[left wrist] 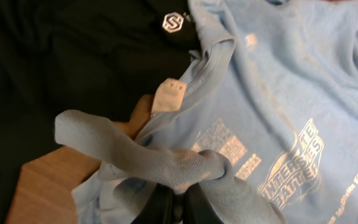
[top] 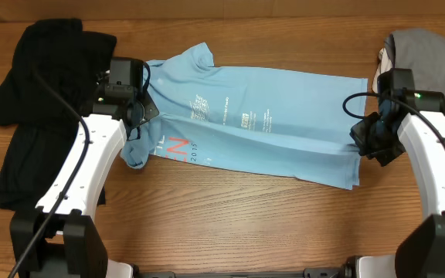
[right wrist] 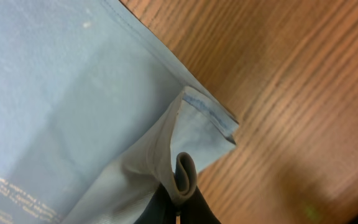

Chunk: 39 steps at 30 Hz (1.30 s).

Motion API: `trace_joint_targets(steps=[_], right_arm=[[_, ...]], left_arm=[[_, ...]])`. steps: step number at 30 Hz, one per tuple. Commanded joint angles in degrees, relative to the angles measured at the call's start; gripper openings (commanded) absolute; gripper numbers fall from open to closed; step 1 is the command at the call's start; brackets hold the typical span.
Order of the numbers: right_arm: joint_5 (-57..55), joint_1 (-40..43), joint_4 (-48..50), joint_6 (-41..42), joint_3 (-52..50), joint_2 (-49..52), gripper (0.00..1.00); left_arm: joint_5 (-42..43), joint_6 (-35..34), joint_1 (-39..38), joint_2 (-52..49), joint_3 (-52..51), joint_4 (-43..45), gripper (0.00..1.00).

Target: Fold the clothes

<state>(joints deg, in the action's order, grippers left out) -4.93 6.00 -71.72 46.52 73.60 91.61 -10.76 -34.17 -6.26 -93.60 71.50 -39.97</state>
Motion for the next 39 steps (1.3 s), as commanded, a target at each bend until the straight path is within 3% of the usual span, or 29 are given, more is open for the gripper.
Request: trace_joint_targets(steps=[1,25,39], right_arm=[[-1.5,0.2,1.1,-0.3,1.4,1.8,0.04],[-3.0,0.2,7.8,-0.3,-0.9,6.8,0.04],[-8.2,0.2,8.4,-0.3,-1.0,6.9,0.04]], left_arm=[[-1.4,-0.5,0.2,-1.6,0.6,1.6,0.04],[-1.2,-0.5,-3.0,-13.6,0.6,9.7,0.04],[-3.3,-0.1,-3.1,-14.7,0.6,14.9,0.04]])
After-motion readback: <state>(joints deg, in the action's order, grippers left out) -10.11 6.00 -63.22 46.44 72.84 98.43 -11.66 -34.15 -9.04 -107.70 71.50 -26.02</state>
